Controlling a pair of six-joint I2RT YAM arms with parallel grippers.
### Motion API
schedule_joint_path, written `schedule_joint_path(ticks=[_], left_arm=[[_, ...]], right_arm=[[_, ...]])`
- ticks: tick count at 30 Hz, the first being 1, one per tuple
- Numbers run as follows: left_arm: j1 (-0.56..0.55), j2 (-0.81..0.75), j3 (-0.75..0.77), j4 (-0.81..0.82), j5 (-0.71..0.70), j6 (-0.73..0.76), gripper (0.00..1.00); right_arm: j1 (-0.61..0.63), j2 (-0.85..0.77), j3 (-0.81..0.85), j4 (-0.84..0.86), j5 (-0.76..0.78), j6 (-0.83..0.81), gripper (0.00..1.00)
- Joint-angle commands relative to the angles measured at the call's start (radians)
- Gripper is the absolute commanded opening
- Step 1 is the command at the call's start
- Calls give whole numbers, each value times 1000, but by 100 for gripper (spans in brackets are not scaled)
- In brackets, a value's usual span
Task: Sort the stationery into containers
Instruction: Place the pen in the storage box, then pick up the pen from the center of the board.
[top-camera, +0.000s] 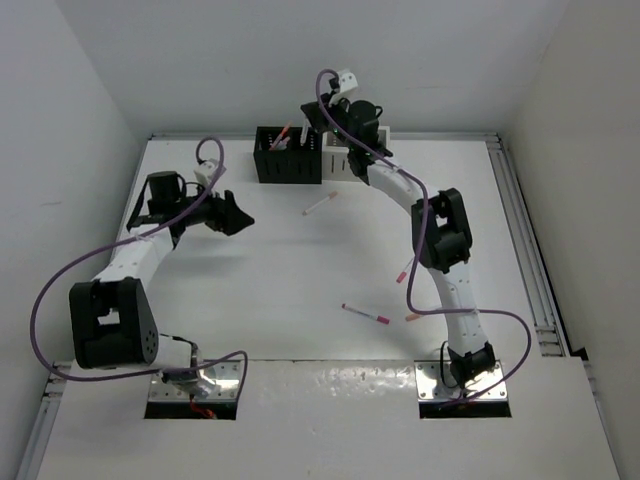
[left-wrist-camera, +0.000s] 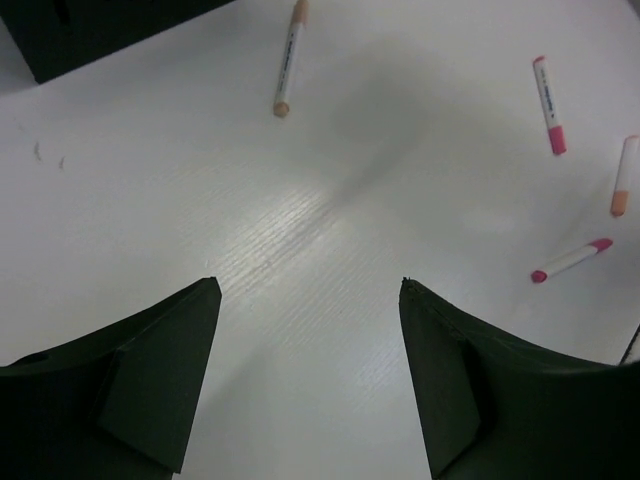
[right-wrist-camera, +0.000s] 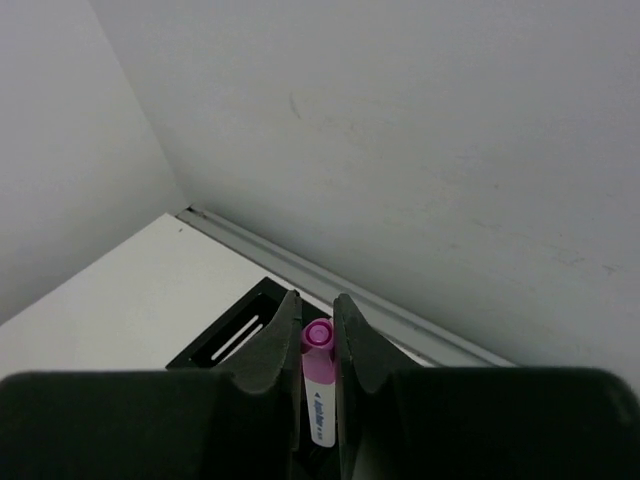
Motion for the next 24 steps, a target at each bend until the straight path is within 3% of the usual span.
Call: schedule_joint_path(ticks=[1, 5, 6, 7, 9, 16, 19, 24], left_arm=[[-89, -22, 6, 4, -96, 100, 77], [-183, 40, 32, 39, -166, 120, 77], [-201, 55, 44, 56, -181, 120, 77], [-227, 76, 70, 65, -201, 123, 78], [-258, 139, 104, 103, -225, 123, 78], [-423, 415, 346, 136, -385, 172, 70], [-474, 522, 446, 126, -457, 194, 65], [-525, 656, 578, 76, -579, 208, 62]], right_arm=[[6, 27, -12, 104, 15, -69, 15], [2, 27, -1, 85, 18, -59, 33], [-1, 12, -10, 79, 17, -53, 49], [-7, 0, -19, 73, 27, -47, 57], [-17, -41, -53, 53, 44, 4, 64], [-171, -348, -172, -163, -7, 243, 50], [-246, -495, -334, -284, -136, 260, 47], [-368, -712, -583, -343, -227, 260, 46]])
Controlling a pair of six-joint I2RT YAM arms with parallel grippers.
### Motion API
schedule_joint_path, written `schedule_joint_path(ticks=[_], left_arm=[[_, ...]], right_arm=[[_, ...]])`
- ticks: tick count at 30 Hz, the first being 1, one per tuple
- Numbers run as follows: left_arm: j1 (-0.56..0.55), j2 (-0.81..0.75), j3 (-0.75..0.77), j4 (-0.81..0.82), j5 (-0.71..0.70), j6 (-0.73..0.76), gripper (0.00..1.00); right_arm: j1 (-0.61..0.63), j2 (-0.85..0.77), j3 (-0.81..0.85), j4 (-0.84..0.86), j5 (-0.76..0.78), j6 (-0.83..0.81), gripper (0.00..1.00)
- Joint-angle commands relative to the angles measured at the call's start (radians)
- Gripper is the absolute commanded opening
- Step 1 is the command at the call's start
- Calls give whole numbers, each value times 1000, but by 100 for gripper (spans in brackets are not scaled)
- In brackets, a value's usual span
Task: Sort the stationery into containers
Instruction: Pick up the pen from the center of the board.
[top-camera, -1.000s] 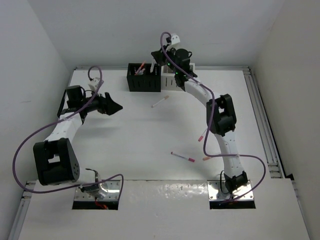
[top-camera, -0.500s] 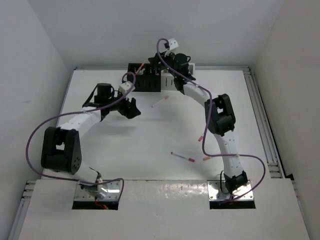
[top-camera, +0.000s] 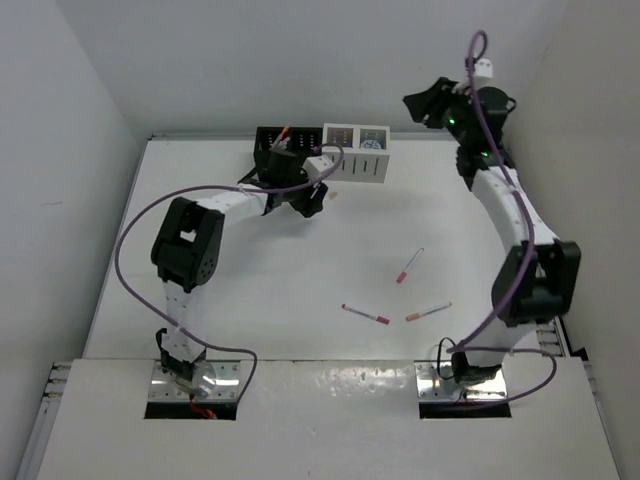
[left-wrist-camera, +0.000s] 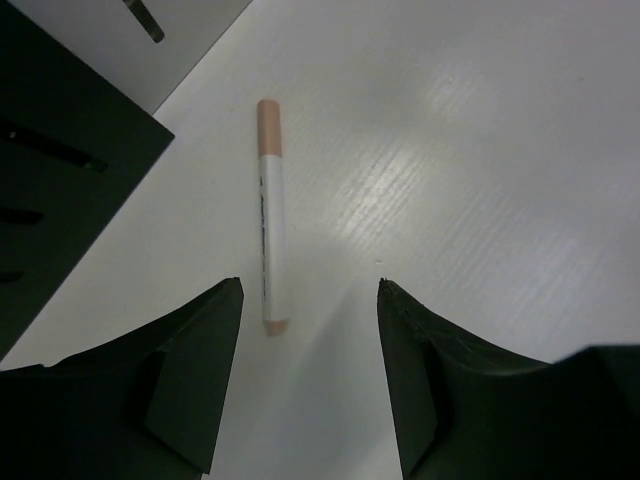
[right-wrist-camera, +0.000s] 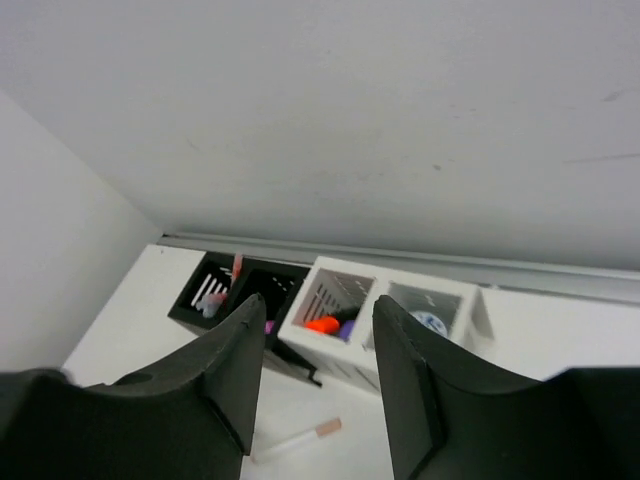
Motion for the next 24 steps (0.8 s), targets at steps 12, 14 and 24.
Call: schedule_joint_path(ticks=[12, 14, 24], left_arm=[[-42, 278, 305, -180, -253, 22, 54], [-45, 287, 325, -231, -238, 29, 48], [-99, 191, 178, -450, -196, 97, 12]], right_arm=[[-146, -287, -329, -95, -213, 95, 41], [-142, -287, -324, -93, -220, 95, 40], [-129, -293, -284, -133, -253, 78, 35]])
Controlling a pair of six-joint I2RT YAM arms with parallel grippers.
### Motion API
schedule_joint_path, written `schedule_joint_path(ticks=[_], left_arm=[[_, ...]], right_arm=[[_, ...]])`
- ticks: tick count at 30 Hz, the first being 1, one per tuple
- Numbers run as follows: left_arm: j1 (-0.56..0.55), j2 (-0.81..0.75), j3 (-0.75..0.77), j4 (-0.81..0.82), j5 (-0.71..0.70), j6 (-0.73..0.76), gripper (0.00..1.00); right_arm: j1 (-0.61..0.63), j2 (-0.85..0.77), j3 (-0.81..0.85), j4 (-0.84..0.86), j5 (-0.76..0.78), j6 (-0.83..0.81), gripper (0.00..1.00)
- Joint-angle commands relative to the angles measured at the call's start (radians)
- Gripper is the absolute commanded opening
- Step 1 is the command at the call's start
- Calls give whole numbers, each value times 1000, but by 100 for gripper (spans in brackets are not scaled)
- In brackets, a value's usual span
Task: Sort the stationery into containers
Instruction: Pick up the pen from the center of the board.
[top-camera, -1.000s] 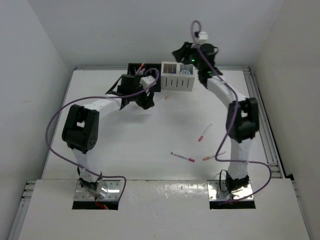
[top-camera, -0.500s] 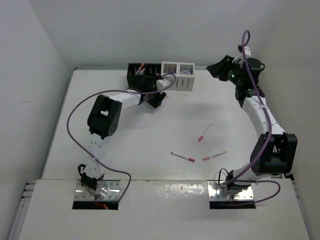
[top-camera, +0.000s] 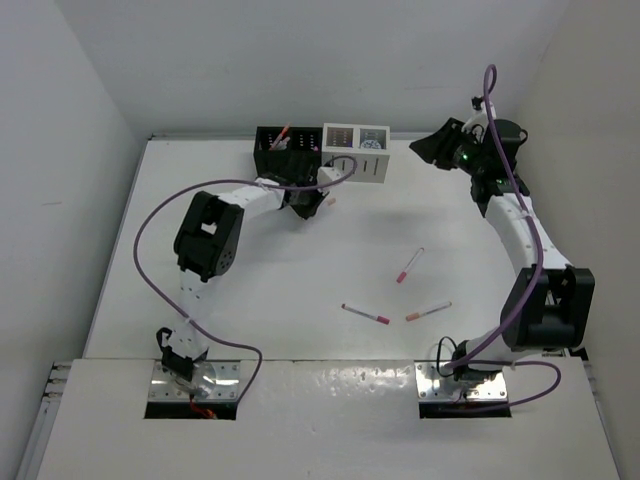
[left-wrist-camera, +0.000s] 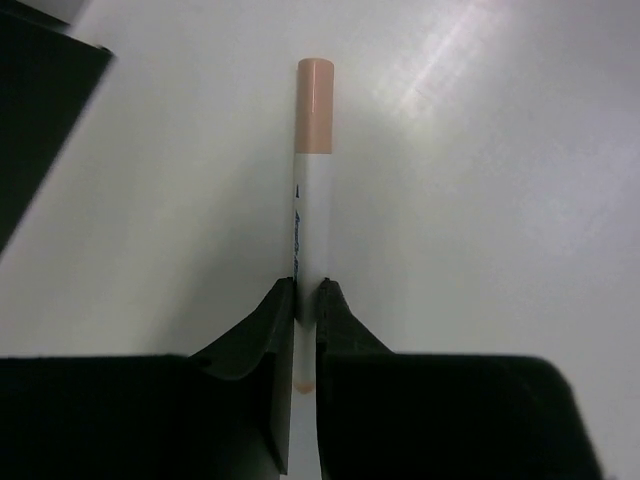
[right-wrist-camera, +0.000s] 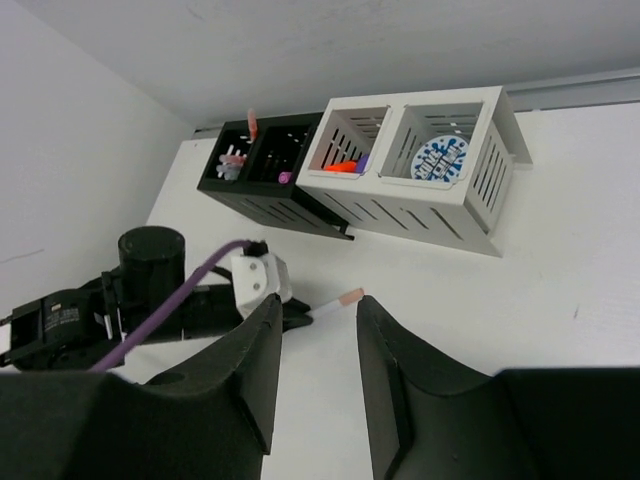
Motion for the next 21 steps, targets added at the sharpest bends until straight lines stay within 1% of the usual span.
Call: schedule_joint_path(ticks=[1, 2, 3, 4, 5, 6, 7, 8, 9, 10, 11, 12, 13, 14, 15, 17, 21], left_arm=[[-42, -52, -125, -200, 24, 32, 9], [-42, -86, -153, -200, 31, 27, 1], [-42, -113, -182, -185, 42, 21, 0], [-30, -188, -259, -153, 79, -9, 0], [-16, -236, -304, -71, 116, -29, 0], [16, -291, -381, -26, 201, -52, 0], [31, -334, -409, 15, 238, -107, 0], [42, -430, -432, 51, 269, -132, 0], [62, -475, -469, 118, 330, -190, 0], [68, -544, -486, 151, 361, -224, 0], [74, -577, -501, 181, 386, -256, 0], [74, -604, -518, 229, 428, -299, 0], [74, -649, -521, 241, 452, -336, 0], [74, -667, -527, 258, 473, -356, 0], [70, -698, -532, 278, 507, -399, 0], [70, -712, -529, 333, 539, -444, 0], [79, -756, -538, 392, 614, -546, 0]], right_arm=[[19, -54, 44, -2, -27, -12, 35], [24, -57, 33, -11, -27, -23, 35], [30, -62, 24, -20, -27, -26, 35], [42, -76, 13, -25, -27, -29, 37], [45, -83, -16, -31, -27, -24, 40], [45, -91, -39, -32, -29, -15, 43], [86, -111, -59, -29, -29, -4, 48], [97, -120, -100, -23, -35, 22, 51], [120, -128, -122, -4, -35, 32, 53], [131, -139, -134, 6, -36, 43, 54], [148, -140, -142, 16, -36, 65, 57], [174, -140, -134, 24, -36, 75, 58], [185, -134, -127, 24, -33, 92, 59], [197, -116, -107, 24, -29, 135, 64], [221, -107, -98, 33, -29, 161, 67], [246, -76, -72, 62, -29, 229, 70], [309, -30, -13, 92, -24, 255, 72]])
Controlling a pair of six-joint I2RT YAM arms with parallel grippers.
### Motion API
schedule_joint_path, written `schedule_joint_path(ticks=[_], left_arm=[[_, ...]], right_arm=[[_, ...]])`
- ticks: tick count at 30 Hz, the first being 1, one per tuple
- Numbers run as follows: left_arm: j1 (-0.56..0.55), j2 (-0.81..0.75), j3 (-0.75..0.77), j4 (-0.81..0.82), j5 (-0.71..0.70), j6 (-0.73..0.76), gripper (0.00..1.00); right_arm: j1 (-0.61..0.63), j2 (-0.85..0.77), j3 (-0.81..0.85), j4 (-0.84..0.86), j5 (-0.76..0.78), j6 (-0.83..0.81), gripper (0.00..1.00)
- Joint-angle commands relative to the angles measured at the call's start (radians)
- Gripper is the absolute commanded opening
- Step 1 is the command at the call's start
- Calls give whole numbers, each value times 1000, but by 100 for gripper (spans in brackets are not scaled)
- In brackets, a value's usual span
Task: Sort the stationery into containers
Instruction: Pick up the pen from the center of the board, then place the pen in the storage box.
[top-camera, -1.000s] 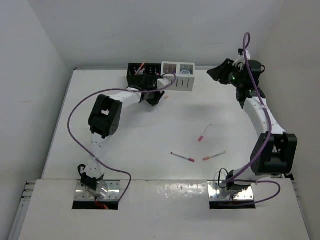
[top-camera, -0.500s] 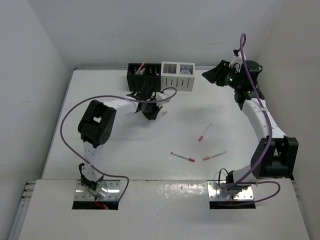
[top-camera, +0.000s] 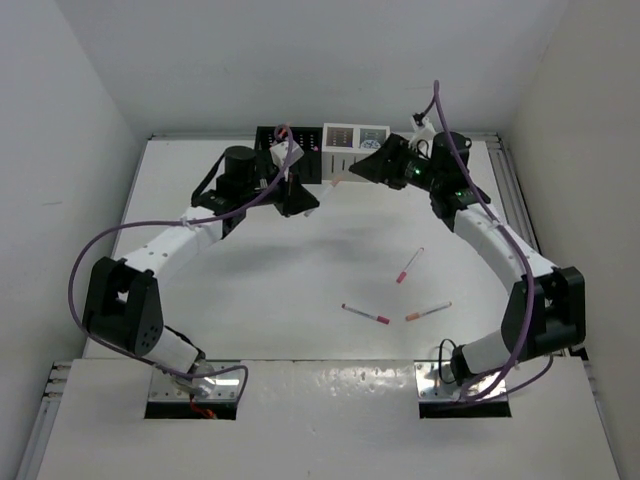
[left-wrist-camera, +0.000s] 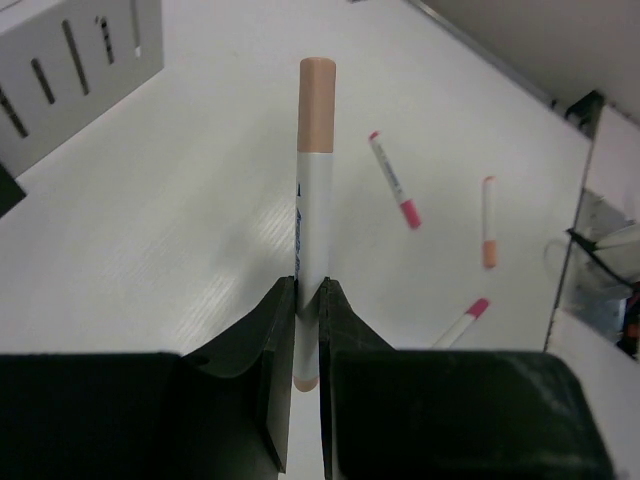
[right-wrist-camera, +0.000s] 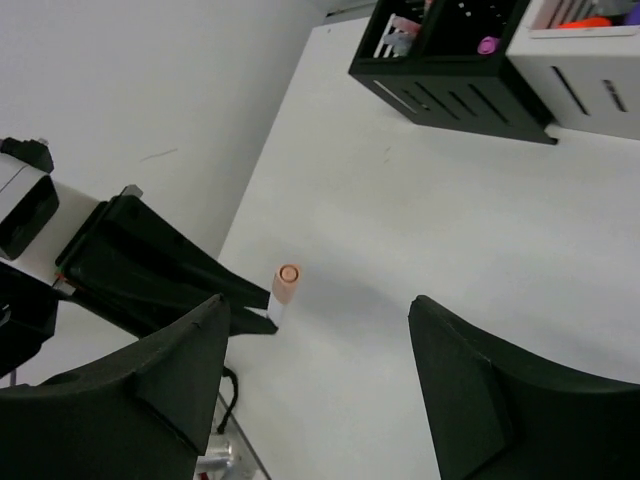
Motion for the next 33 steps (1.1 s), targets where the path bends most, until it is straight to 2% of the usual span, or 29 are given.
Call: schedule_joint_path(ticks=[1, 6, 14, 17, 18, 21, 22, 24, 25, 27, 28, 29, 33], left_arm=[[4, -34, -13, 104, 113, -124, 0], [14, -77, -24, 127, 125, -147, 0], [30, -87, -28, 138, 132, -167, 0], [31, -84, -33, 139, 135, -167, 0], [31, -80, -34, 141, 135, -167, 0], [31, -77, -38, 144, 135, -165, 0], [31, -74, -39, 142, 133, -159, 0], [33, -76, -38, 127, 126, -150, 13], [33, -74, -35, 120, 119, -141, 33], [48, -77, -19, 75, 66, -121, 60], [71, -79, 2, 32, 41, -110, 99], [71, -79, 14, 12, 18, -96, 100], [230, -77, 56, -34, -120, -93, 100]], right_arm=[[40, 38, 110, 72, -2, 67, 72], [85, 84, 162, 62, -9, 62, 70], [143, 99, 145, 32, -9, 33, 63], [143, 107, 144, 38, -8, 33, 54], [143, 111, 148, 43, -8, 35, 43], [145, 124, 165, 48, -8, 33, 27], [143, 127, 170, 49, -8, 32, 16], [143, 137, 185, 55, -6, 29, 8], [143, 142, 191, 57, -8, 24, 2], [142, 162, 223, 57, -3, 10, 0], [139, 173, 258, 58, 7, -7, 0], [134, 185, 284, 58, 17, -19, 0], [116, 304, 455, 58, 103, -68, 0]])
